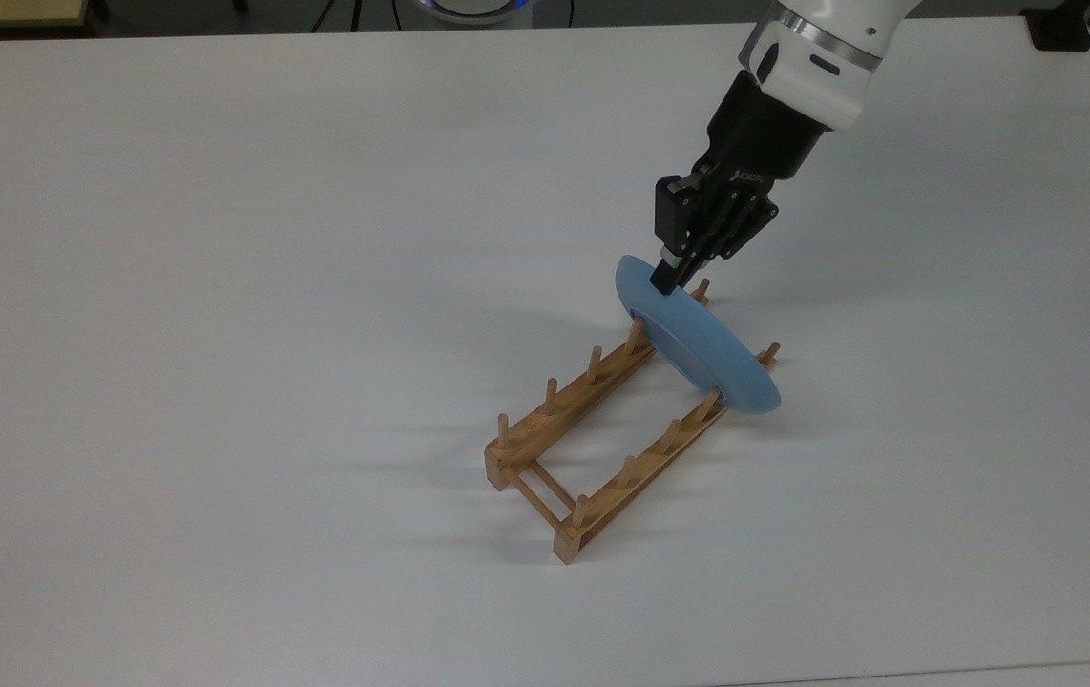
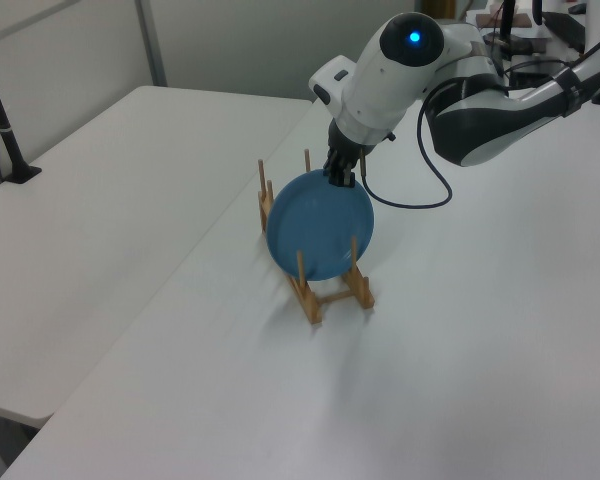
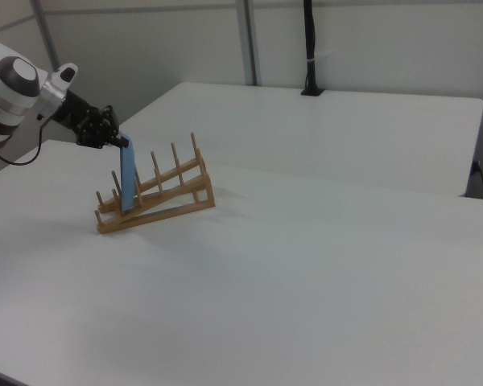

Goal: Pick plate from plate rack
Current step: 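Lower the gripper onto the plate rim and close it, then lift the blue plate up out of the rack slots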

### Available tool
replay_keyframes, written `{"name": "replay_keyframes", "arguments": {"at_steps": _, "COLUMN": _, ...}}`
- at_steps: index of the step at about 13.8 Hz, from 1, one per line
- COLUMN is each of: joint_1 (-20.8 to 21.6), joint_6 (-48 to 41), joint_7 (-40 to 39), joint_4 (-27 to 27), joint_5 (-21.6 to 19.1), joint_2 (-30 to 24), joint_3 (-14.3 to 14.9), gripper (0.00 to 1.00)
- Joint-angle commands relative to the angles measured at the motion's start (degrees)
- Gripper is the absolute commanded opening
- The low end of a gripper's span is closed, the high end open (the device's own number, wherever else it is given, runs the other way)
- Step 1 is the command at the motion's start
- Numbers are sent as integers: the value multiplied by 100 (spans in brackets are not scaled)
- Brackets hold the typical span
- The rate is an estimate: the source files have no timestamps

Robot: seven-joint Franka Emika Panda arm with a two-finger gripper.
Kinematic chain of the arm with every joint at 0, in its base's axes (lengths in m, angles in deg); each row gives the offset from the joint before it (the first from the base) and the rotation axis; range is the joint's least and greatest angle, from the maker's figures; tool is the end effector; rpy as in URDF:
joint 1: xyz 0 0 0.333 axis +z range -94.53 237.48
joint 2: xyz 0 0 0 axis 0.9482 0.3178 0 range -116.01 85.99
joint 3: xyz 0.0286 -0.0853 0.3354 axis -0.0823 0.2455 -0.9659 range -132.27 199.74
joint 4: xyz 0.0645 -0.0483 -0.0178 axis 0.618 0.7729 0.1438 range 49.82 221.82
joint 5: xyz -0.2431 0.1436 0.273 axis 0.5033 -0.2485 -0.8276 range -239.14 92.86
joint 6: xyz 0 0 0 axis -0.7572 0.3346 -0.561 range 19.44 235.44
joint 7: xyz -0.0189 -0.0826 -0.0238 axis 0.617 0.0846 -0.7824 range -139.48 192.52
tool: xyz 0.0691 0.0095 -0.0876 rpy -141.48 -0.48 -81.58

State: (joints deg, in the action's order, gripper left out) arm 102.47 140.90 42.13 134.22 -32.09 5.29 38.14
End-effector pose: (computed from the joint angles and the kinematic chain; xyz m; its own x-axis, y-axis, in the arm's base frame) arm 0.6386 0.2905 0.5070 0.8009 0.5452 0.2476 0.3167 -0.7367 0.5975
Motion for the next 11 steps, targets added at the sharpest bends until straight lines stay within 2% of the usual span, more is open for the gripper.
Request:
{"name": "replay_keyframes", "arguments": {"at_steps": 1, "joint_1": 11, "joint_6": 127, "joint_7": 117, "joint_4": -130, "joint_5": 201, "joint_2": -131, "joint_3": 25, "gripper": 0}}
{"name": "replay_keyframes", "arguments": {"at_steps": 5, "joint_1": -94, "joint_6": 135, "joint_7": 205, "joint_4": -367, "joint_5": 184, "joint_2": -360, "joint_3": 121, "gripper": 0}}
{"name": "replay_keyframes", "arguments": {"at_steps": 7, "joint_1": -252, "joint_6": 179, "joint_7": 284, "joint_4": -456, "joint_5": -8, "joint_2": -465, "joint_3": 227, "gripper": 0}}
{"name": "replay_keyframes", "arguments": {"at_steps": 8, "joint_1": -366, "joint_6": 301, "joint_7": 293, "joint_4": -447, "joint_5": -340, "joint_2": -518, "joint_3": 279, "gripper": 0}}
{"name": "replay_keyframes", "arguments": {"at_steps": 9, "joint_1": -488, "joint_6": 459, "joint_7": 267, "joint_4": -395, "joint_5": -857, "joint_2": -570, "joint_3": 358, "gripper": 0}}
{"name": "replay_keyframes", "arguments": {"at_steps": 11, "joint_1": -796, "joint_6": 496, "joint_7": 58, "joint_4": -211, "joint_5": -2182, "joint_2": -580, "joint_3": 586, "gripper": 0}}
